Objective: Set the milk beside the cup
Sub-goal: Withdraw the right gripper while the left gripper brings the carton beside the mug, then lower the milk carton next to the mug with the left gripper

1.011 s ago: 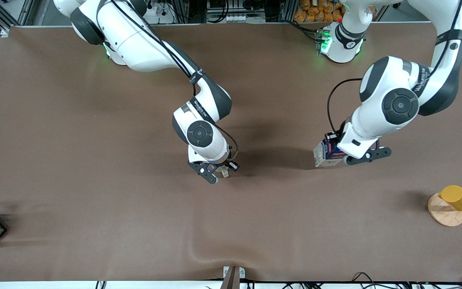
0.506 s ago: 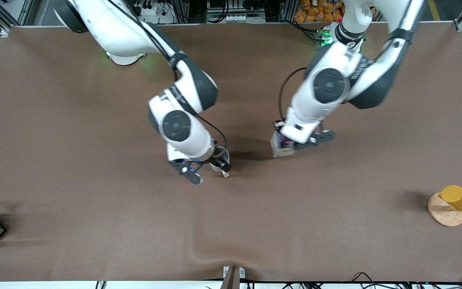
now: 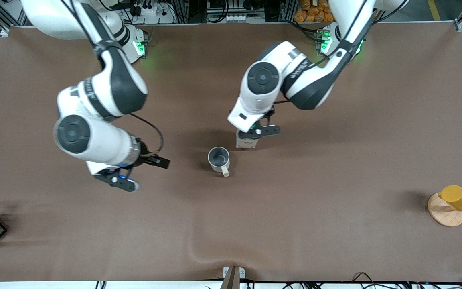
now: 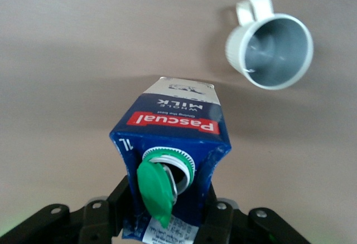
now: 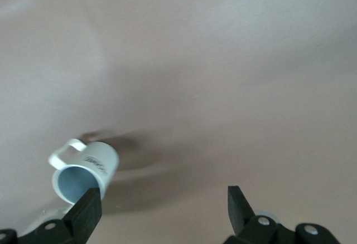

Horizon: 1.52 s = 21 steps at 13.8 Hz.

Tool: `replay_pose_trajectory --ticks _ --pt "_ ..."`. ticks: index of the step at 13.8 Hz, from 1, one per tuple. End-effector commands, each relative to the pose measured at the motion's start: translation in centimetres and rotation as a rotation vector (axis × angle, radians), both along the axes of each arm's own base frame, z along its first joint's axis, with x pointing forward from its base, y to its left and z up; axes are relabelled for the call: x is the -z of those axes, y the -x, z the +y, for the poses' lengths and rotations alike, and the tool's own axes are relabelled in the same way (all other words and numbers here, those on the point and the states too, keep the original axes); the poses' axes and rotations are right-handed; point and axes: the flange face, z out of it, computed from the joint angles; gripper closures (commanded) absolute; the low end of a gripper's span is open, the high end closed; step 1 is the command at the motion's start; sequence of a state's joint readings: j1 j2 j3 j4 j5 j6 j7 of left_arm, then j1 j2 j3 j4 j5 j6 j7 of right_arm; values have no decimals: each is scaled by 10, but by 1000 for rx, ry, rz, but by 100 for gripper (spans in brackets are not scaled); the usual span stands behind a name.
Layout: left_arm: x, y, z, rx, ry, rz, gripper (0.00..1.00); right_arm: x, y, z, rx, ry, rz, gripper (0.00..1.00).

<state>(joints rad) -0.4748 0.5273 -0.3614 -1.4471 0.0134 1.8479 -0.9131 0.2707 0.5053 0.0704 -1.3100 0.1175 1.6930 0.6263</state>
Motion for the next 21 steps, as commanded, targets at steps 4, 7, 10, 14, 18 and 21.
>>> replay_pose_trajectory --ticks 4,7,10,14,18,21 --pt "11 25 -43 96 -40 -76 47 -40 64 -109 -203 -25 7 0" --pt "22 26 -53 101 -9 -93 47 -59 79 -178 -324 -58 -19 0" --pt "26 25 -62 90 5 -98 47 -88 94 -230 -373 -60 -50 0" --pt "29 23 -70 44 16 -102 48 -133 116 -267 -355 41 -93 0" --pt "41 26 -80 -49 18 -95 48 -149 131 -288 -316 30 -74 0" --pt "49 26 -81 -56 15 -91 48 -167 135 -291 -305 20 -93 0"
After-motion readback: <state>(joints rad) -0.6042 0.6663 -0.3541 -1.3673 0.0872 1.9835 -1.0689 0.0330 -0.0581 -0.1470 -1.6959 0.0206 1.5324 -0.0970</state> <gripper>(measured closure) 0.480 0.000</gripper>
